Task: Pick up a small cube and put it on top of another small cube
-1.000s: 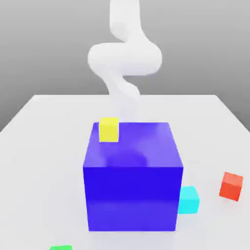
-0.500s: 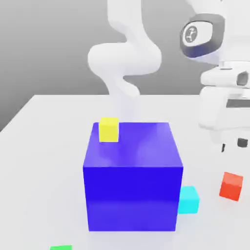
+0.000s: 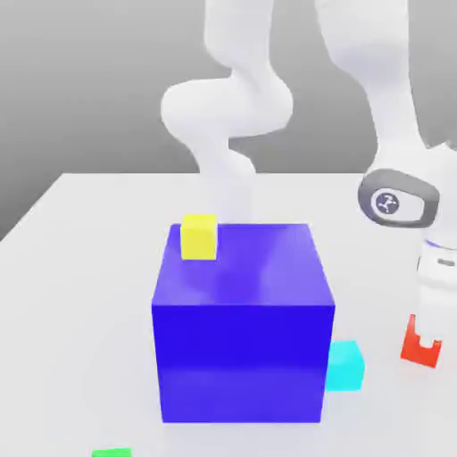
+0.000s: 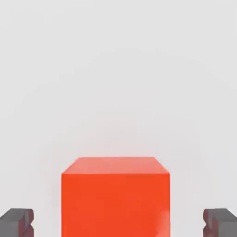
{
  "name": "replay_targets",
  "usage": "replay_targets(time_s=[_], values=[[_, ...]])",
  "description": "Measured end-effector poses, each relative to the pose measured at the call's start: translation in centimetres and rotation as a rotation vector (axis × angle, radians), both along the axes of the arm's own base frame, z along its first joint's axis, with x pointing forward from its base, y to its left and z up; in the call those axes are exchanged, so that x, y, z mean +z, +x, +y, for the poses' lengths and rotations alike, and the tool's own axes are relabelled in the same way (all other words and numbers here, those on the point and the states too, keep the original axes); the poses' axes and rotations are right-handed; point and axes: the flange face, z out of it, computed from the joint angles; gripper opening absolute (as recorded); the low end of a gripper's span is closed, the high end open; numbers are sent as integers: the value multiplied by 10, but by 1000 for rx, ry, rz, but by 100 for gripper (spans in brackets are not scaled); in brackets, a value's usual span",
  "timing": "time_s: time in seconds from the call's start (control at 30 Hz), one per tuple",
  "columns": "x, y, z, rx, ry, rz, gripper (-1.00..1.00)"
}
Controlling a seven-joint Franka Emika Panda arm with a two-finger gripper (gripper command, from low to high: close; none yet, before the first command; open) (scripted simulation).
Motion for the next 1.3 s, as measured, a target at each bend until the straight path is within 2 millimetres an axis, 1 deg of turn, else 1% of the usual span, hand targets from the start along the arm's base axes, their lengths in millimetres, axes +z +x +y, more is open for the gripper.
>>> replay_targets(time_s=[0.03,0.2,0.23,0.27,0.4,0.53,0.9,1.3], values=[[-5,-1,-1,1,-2,0,-100],[-5,-1,-1,1,-2,0,-100],[-8,-1,-1,1,-2,0,-100],[-4,-1,0,1,-1,0,-100],[26,1,1,-2,4,-1,-100],[55,0,-1,3,-4,0,-100],[63,24,-49,131,-95,-26,-100],[88,47,-98,261,-113,-34,-100]])
